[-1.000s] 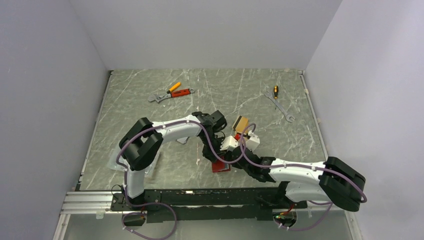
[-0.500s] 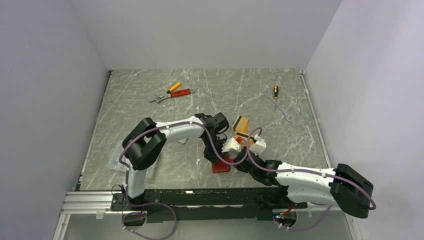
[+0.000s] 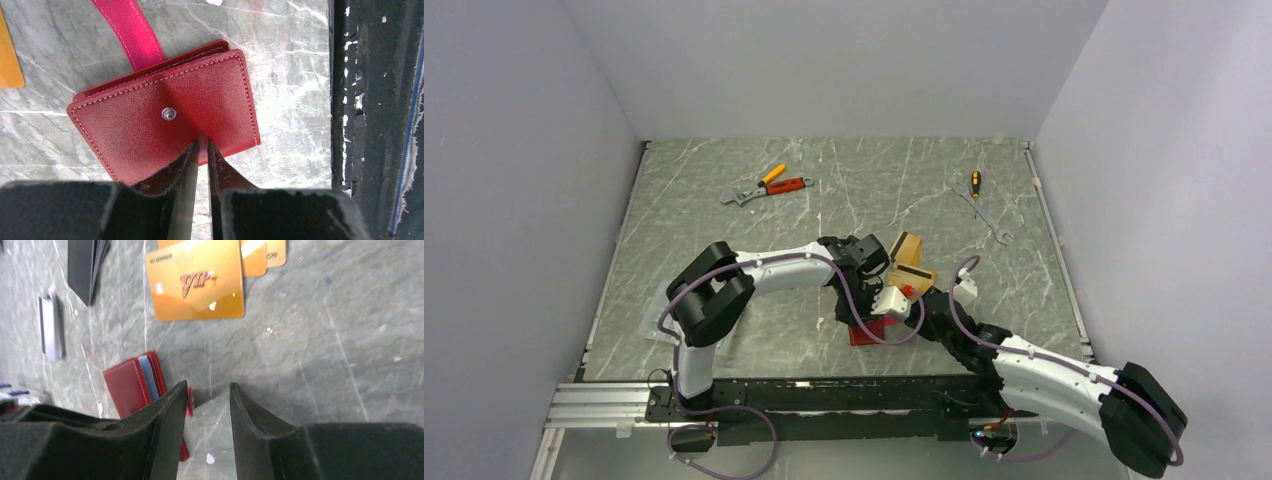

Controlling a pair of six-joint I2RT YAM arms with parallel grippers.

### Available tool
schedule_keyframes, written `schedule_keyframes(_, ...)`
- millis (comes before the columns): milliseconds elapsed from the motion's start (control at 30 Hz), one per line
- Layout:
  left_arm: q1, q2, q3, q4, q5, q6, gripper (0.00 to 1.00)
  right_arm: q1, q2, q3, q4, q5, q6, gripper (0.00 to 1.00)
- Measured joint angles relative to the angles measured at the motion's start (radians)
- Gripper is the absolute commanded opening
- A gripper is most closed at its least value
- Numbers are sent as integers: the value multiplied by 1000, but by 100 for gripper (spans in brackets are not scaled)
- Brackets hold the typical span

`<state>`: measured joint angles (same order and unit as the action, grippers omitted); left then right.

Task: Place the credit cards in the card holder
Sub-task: Close the card holder at the center of the board.

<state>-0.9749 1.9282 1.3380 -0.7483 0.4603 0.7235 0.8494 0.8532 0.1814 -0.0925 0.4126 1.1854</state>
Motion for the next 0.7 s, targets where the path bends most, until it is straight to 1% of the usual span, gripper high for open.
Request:
schedule_keyframes(133, -12, -40, -58, 60, -28, 10, 19, -118, -22, -47, 89, -114, -35, 36)
schedule_keyframes(200, -18, -55, -78, 82, -40, 17, 19, -165, -18, -53, 115, -172, -56, 36)
schedule_keyframes(267, -23, -64, -91, 97, -50, 20, 19, -198, -6, -52, 134, -224, -77, 34)
schedule_keyframes(433, -51, -87, -118, 125, -102, 35, 19, -274, 55, -16, 127, -350, -142, 23)
schedule_keyframes(533, -75, -101, -137, 144, -146, 47, 19, -301, 118, 33, 90, -414, -181, 21)
schedule_keyframes(567, -81, -105, -140, 148, -156, 47, 19, -307, 137, 48, 79, -428, -190, 26)
schedule_keyframes(633, -89, -107, -143, 151, -174, 50, 18, -315, 175, 82, 53, -462, -214, 48)
schedule_keyframes(667, -92, -107, -143, 151, -179, 50, 18, -319, 188, 99, 42, -483, -223, 54)
schedule_keyframes(700, -94, -109, -145, 154, -184, 50, 18, -323, 190, 117, 28, -496, -238, 58)
